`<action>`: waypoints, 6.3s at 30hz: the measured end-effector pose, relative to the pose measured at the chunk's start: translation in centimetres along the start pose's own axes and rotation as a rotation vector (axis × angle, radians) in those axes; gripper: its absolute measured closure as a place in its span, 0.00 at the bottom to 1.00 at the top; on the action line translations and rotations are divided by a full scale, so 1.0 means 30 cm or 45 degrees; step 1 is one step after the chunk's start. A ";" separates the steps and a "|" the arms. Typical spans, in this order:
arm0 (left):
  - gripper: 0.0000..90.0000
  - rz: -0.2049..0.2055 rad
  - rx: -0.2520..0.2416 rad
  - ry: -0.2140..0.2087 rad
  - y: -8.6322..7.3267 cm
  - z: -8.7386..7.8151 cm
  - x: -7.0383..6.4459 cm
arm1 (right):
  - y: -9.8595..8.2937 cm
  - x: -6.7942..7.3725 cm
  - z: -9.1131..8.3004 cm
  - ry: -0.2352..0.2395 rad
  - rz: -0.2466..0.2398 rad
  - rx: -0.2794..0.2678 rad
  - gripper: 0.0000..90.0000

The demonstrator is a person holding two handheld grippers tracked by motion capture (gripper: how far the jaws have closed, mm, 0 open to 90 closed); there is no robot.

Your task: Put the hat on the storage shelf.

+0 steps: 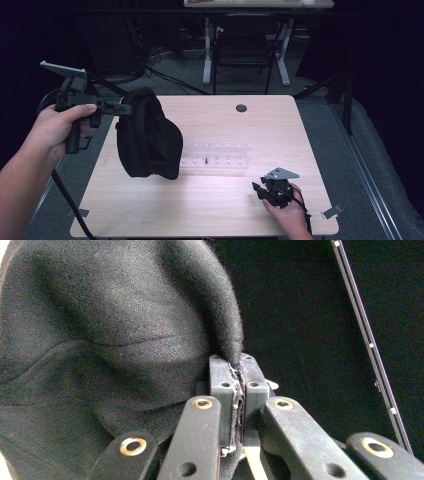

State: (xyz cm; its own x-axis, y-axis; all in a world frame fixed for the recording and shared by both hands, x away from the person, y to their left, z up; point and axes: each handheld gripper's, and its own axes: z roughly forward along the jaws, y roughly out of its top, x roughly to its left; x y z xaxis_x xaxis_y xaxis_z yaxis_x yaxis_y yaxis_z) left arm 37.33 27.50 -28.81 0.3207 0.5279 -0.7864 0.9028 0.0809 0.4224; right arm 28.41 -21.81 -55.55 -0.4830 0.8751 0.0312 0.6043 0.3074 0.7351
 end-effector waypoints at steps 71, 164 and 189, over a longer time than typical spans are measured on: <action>0.98 0.034 0.010 0.082 0.107 0.350 -0.079 | 0.020 -0.011 -0.025 0.055 0.038 -0.071 0.65; 0.98 0.066 -0.001 0.080 0.102 0.442 -0.140 | 0.476 0.424 0.061 0.301 -0.442 -0.103 0.84; 0.98 0.099 0.002 0.142 0.087 0.429 -0.183 | 0.445 0.349 0.048 0.398 -0.369 -0.129 0.93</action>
State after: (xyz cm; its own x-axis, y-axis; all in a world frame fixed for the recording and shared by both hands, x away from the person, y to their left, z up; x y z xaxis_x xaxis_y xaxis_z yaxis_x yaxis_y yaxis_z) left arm 41.61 13.94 -29.18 0.3559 0.6230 -0.6966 0.8771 0.0347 0.4791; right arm 32.34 -8.02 -46.38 -0.8016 0.5978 0.0057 0.3578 0.4720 0.8057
